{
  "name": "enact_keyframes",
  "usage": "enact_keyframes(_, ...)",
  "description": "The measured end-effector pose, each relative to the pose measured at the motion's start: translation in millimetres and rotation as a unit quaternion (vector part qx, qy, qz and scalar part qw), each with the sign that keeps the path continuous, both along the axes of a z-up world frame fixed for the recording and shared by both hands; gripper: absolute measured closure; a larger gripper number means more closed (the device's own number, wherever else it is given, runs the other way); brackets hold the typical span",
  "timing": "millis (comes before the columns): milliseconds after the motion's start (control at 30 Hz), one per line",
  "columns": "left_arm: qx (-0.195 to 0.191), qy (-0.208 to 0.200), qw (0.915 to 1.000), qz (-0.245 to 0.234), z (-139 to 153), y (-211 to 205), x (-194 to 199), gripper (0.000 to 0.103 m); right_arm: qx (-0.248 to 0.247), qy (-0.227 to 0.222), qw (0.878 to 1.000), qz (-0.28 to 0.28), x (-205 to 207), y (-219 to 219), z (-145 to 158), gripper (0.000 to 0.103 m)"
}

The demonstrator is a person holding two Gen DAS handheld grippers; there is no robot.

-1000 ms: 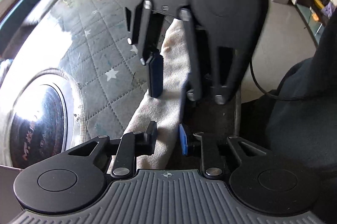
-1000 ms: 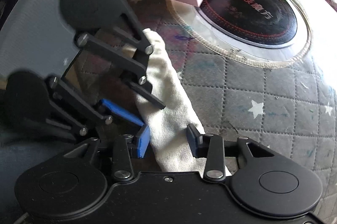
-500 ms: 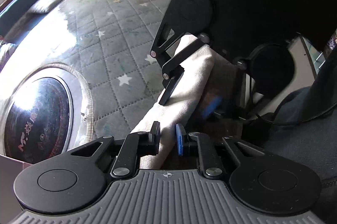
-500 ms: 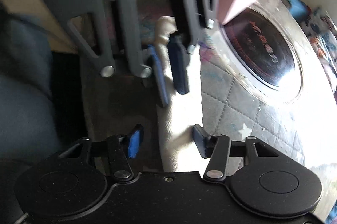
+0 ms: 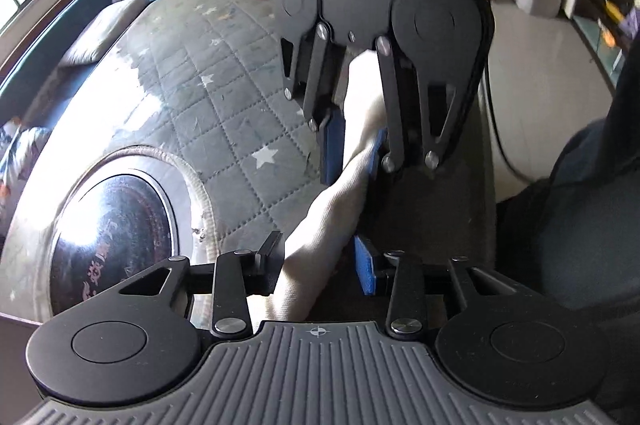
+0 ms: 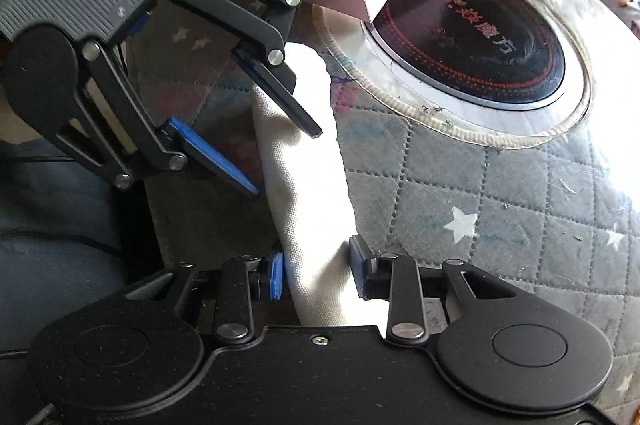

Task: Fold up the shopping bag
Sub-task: 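Lift the bag strip with both tools and carry it toward the pink box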

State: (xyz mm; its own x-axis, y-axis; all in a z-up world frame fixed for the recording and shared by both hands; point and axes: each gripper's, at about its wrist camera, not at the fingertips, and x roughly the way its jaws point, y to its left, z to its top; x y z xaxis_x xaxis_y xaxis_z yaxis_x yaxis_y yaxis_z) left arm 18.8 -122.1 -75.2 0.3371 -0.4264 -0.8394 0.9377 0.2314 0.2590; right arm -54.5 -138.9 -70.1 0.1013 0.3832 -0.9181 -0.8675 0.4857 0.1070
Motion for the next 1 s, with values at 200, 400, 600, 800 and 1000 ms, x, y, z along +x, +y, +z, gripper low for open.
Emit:
enact_keyframes(200,0.013,0.014,0.9997,0.016,-13.6,3.8,18.7,0.071,0.016,0.036,0.999,-0.014,11.4,-5.6,-1.6,0.068)
enact_keyframes(400,0.009,0.027,0.9991,0.030,-12.6,6.5,25.6,0.076,0.018,0.042,0.998,-0.035,17.9,-15.4,-1.7,0.066)
enact_keyframes(600,0.005,0.039,0.9983,0.042,-11.1,8.9,31.5,0.076,-0.006,0.012,0.999,-0.031,7.7,-27.8,-1.0,0.066)
enact_keyframes(800,0.002,0.042,0.9980,0.046,-10.3,11.8,33.8,0.076,-0.035,-0.016,0.999,-0.027,-3.9,-41.5,-2.0,0.064)
enact_keyframes(1000,0.002,0.043,0.9982,0.042,-11.7,11.4,37.3,0.073,-0.038,-0.032,0.998,-0.031,-14.6,-54.7,-0.5,0.063)
